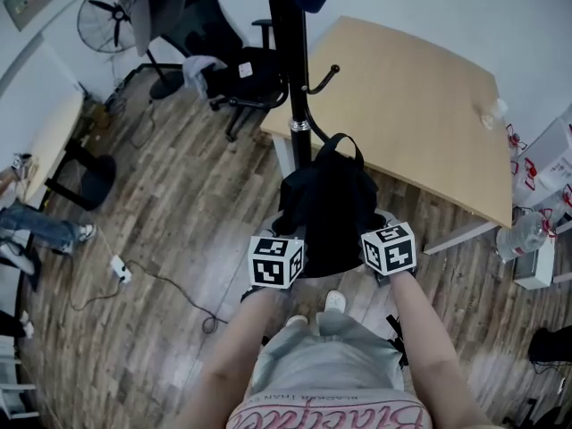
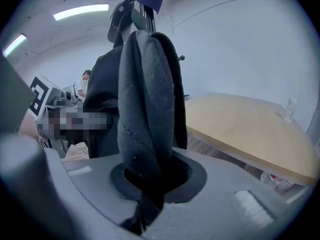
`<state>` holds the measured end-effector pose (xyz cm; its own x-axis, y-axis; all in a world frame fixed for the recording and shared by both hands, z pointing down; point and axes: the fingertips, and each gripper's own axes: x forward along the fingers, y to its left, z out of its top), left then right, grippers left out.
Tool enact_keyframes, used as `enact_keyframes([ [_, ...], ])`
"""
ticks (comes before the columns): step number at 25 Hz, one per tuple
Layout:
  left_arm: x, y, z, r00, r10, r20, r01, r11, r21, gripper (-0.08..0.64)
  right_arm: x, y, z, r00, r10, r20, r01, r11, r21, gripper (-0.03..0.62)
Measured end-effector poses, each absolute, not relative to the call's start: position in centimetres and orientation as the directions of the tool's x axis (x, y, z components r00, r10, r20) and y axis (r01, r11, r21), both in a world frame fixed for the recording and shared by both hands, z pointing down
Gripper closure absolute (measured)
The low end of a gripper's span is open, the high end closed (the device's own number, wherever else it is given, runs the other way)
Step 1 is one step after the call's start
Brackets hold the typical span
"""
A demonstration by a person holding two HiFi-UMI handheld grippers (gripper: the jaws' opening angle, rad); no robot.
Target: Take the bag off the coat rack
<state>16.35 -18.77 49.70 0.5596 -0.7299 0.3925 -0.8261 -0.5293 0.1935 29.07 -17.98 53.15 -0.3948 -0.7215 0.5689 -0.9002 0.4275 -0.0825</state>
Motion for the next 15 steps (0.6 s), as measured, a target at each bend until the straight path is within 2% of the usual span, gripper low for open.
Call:
enact_keyframes([
  [15,22.2,-18.2,46.2,0.702,-0.606,0.374,-0.688,-0.712,0.139,0.494,34.5,-15.1,49.6,-0.209,-0.821,0.531,-0.977,0.204,-0.069,0.555],
])
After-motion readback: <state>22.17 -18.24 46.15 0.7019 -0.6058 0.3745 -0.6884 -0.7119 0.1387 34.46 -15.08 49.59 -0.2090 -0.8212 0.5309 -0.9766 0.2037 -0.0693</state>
